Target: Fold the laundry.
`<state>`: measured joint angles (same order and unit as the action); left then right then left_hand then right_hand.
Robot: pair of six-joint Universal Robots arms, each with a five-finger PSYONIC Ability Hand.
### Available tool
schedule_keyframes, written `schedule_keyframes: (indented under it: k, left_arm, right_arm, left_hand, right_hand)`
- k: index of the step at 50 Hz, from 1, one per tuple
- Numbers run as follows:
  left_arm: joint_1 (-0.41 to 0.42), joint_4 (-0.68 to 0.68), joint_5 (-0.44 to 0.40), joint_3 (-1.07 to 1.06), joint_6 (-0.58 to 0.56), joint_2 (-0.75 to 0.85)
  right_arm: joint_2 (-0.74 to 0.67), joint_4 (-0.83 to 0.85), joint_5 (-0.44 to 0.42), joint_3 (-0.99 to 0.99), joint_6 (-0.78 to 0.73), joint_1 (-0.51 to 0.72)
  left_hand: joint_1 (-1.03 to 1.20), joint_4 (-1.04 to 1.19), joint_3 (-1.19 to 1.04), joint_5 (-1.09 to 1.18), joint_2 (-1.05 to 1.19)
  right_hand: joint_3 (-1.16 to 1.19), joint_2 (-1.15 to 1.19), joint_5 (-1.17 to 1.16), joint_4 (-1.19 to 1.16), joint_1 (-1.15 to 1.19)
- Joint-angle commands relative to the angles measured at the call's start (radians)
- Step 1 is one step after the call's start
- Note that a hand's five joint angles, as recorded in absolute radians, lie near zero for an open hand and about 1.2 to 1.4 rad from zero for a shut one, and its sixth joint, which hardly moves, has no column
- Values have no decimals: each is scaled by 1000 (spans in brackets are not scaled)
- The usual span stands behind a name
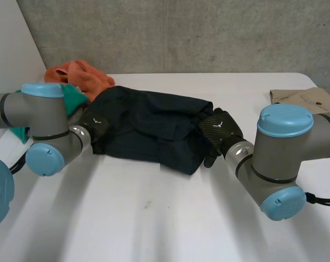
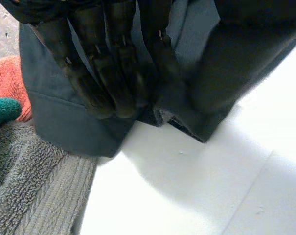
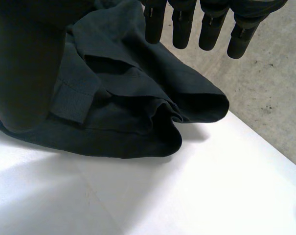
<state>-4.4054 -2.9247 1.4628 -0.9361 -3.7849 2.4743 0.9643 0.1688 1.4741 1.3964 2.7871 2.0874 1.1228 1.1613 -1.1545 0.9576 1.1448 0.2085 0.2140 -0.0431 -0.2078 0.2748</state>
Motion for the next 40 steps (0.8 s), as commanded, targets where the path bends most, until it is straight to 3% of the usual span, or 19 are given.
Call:
schedule_keyframes:
  k: [1, 7, 9, 13, 20, 26, 31, 36, 38, 40]
  left_arm:
    - [-6, -11, 13, 19, -3, -55]
    - [6, -227, 31, 37, 73, -305]
    - [15, -334, 37, 75, 109, -346]
    - [49, -424, 34, 196, 154, -367]
    - [129, -294, -25, 373, 312, -284]
    - [228, -189, -225, 353, 482, -180]
    - [300, -186, -286, 301, 525, -78]
    - [363, -179, -251, 283, 493, -6]
    - [385, -171, -204, 281, 472, -5]
    - [392, -171, -165, 283, 461, -15]
  right_arm:
    - [5, 0, -1, -1, 2, -4]
    - [16, 0, -6, -7, 9, -20]
    - [16, -3, -6, -10, 14, -23]
    - [16, -6, -6, -10, 22, -21]
    - [25, -6, -6, -5, 25, -24]
    - [25, -5, -2, -5, 32, -36]
    - [25, 1, 11, -13, 43, -59]
    - [25, 1, 48, -25, 65, -95]
    - [27, 3, 64, -28, 74, -115]
    - [28, 5, 72, -33, 78, -127]
  left_hand:
    - [273, 235, -242, 264, 251]
    - [273, 235, -242, 264, 251]
    - [273, 235, -242, 264, 251]
    - [273, 235, -242, 264, 251]
    - [273, 235, -242, 264, 251]
    - [273, 235, -242, 264, 251]
    - [273, 235, -242, 264, 251]
    - [-365, -403, 397, -374, -387]
    - [-817, -855, 848, -826, -839]
    - [-948, -987, 980, -958, -970]
  right_hand:
    - [-34, -39, 43, 33, -100]
    - [-34, -39, 43, 33, -100]
    - [-34, -39, 43, 33, -100]
    - [-34, -39, 43, 33, -100]
    - [-34, -39, 43, 33, -100]
    - [-34, -39, 43, 33, -100]
    - [-34, -39, 43, 33, -100]
    - [-34, -39, 43, 33, -100]
    - [-34, -39, 43, 33, -100]
    - [-34, -39, 43, 33, -100]
